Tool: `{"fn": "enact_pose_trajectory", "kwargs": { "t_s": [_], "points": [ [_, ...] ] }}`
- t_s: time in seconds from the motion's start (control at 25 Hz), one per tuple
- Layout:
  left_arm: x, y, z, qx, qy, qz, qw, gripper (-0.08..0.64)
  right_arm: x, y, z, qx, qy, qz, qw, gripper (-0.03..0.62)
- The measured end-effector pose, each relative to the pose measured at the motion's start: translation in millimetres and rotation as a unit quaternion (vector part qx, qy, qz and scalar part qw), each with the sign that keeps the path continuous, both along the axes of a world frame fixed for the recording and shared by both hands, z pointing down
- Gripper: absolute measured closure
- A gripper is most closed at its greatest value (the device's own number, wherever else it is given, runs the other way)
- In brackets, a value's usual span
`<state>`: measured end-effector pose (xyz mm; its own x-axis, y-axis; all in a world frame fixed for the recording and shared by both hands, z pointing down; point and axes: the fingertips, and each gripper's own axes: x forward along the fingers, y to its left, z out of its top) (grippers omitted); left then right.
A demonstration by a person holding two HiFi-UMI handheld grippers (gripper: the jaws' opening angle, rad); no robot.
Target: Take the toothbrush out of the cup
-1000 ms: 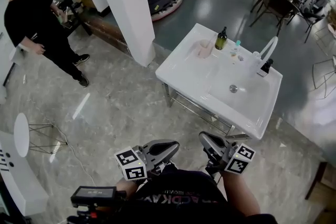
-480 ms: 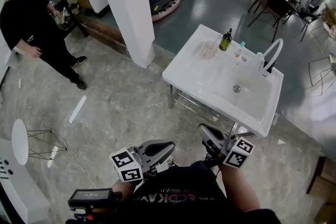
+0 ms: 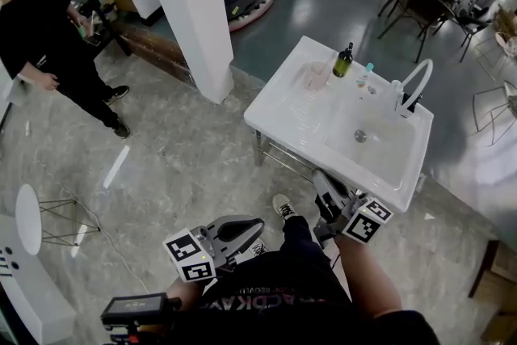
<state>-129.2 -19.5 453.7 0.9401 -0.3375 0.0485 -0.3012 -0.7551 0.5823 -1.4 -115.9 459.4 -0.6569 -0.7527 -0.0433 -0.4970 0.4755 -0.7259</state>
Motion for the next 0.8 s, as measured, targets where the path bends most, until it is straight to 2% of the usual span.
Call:
{"fn": "enact_pose_trajectory", "kwargs": {
  "t_s": [0.16,0.36,0.8],
  "points": [
    [3,-16,-5,0.010,-0.011,-0.021,0.9997,0.552,16,-35,7,-0.011,-0.002,0.018,1.000,0.583],
    [2,-34,-10,0.027,-0.033,-0.045,0.9981,0.552,40,-81,28,-0.027,0.050,0.042,0.998,0.583],
    [-12,-69,-1,0.011,-0.046,-0.111,0.9927,0.552,88,-206,52,-0.038,0.102,0.125,0.986,0.583]
  ]
}}
